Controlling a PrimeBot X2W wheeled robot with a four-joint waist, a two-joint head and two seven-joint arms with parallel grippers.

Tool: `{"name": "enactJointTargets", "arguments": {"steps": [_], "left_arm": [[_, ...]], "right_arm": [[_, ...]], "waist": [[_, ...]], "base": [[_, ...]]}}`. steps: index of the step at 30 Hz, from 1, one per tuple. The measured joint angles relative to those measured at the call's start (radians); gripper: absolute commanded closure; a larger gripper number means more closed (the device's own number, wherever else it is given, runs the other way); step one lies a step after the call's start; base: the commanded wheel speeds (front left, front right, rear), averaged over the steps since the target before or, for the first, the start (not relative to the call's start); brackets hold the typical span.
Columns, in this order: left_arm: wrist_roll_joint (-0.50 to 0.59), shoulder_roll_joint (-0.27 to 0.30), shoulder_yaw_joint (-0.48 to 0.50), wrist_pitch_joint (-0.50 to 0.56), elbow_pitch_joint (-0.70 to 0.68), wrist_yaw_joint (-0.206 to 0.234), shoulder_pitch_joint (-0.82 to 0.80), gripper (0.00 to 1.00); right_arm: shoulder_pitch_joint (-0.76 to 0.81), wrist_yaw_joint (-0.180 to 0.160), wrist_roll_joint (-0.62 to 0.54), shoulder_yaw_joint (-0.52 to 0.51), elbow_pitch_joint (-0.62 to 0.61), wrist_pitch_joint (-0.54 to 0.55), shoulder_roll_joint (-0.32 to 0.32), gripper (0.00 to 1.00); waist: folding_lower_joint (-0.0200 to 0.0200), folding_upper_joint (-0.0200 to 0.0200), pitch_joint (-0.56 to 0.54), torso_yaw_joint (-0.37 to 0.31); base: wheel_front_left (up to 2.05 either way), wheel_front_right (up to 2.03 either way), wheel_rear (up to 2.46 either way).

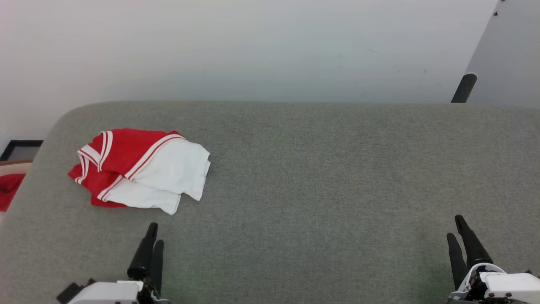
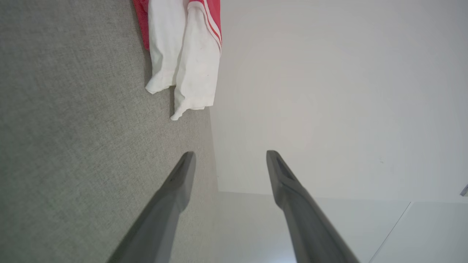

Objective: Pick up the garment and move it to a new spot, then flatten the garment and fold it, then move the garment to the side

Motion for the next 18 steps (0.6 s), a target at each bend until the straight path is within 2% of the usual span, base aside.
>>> {"name": "enactJointTargets", "arguments": {"steps": [9, 18], "left_arm": [[0.104, 0.04, -0.028, -0.051, -0.007, 0.0, -0.017, 0.0], [0.263, 0.078, -0.064, -0.093, -0.01, 0.007, -0.024, 0.0]], "right_arm": [[-0.027, 0.0, -0.083, 0.034, 0.006, -0.04, -0.024, 0.0], [-0.059, 0.0, -0.231, 0.07, 0.023, -0.08, -0.052, 0.0]], "waist": [[-0.0001, 0.0001, 0.0, 0.002], [-0.0001, 0.0, 0.0, 0.004]], "base": [[0.0, 0.0, 0.0], [0.0, 0.0, 0.0]]}}
